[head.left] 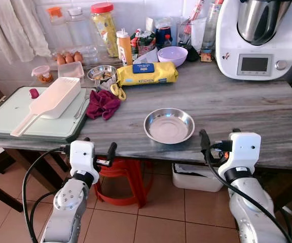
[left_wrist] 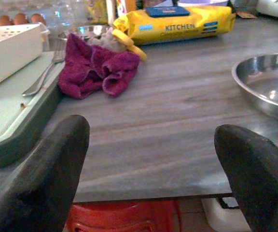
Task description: Setting the table
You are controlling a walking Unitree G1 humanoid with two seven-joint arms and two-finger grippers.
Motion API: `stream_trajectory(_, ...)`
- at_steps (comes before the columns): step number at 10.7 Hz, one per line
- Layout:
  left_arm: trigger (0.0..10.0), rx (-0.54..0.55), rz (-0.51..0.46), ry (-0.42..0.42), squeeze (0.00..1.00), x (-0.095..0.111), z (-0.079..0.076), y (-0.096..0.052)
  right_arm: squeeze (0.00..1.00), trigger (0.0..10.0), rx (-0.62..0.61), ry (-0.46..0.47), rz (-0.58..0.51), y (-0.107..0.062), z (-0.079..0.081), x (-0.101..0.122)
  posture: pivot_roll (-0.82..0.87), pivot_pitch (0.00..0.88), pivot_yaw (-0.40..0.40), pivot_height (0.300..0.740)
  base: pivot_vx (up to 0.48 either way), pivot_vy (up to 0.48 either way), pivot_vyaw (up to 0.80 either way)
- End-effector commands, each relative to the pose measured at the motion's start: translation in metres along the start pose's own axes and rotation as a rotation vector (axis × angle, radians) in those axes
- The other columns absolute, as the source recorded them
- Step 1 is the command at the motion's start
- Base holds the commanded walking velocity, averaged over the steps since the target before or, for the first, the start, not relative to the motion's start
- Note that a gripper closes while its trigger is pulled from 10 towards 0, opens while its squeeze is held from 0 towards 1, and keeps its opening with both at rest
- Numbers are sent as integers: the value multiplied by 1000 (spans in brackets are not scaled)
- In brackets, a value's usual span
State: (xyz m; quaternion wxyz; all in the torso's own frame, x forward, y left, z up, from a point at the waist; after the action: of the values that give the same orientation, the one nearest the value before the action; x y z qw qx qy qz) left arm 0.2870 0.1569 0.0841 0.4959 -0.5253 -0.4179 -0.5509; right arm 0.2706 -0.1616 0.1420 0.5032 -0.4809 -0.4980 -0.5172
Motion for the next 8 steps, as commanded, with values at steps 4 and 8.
stream_trajectory(4,10000,22,8,6,0,-1,2,2,0,10000,26,76,13,6,4,3,-48,0,73,740,0,0,-355)
stream_trajectory(8,10000,21,26,21,0,-4,1,1,0,10000,39,88,18,7,6,1,-50,0,77,740,0,0,0)
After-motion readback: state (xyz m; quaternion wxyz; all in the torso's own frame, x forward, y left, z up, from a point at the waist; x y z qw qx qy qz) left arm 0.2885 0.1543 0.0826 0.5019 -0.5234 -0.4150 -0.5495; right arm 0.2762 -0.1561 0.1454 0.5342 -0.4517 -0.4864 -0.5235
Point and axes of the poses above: a point about 5 cm out from each wrist's last joint towards the gripper, its own y axis pointing out of the wrist towards the gripper, its own x axis along the axis of the wrist's last joint, z = x × y, the point moved 2 cm from there along y, pointing out of the wrist towards the gripper, and after that the axes turned 6 degrees about y, right-handed, at the moved point
